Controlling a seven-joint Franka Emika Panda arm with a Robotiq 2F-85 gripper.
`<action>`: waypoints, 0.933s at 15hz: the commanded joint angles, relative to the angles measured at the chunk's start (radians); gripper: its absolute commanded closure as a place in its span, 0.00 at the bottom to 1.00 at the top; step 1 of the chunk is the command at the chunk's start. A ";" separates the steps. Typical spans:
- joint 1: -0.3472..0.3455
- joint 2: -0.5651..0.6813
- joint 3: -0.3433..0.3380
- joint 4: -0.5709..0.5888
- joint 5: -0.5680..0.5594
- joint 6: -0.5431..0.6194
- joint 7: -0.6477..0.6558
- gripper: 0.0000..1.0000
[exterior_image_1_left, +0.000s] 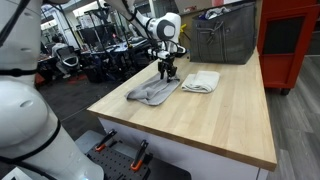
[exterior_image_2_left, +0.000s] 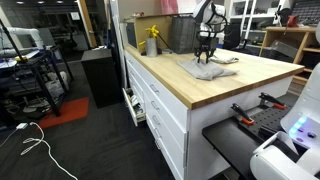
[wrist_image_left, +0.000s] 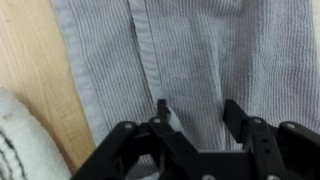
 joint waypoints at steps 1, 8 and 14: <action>-0.030 0.009 0.017 0.022 0.041 -0.045 -0.044 0.69; -0.028 -0.008 0.011 0.008 0.048 -0.043 -0.024 1.00; -0.015 -0.034 0.005 -0.012 0.034 -0.033 -0.001 0.99</action>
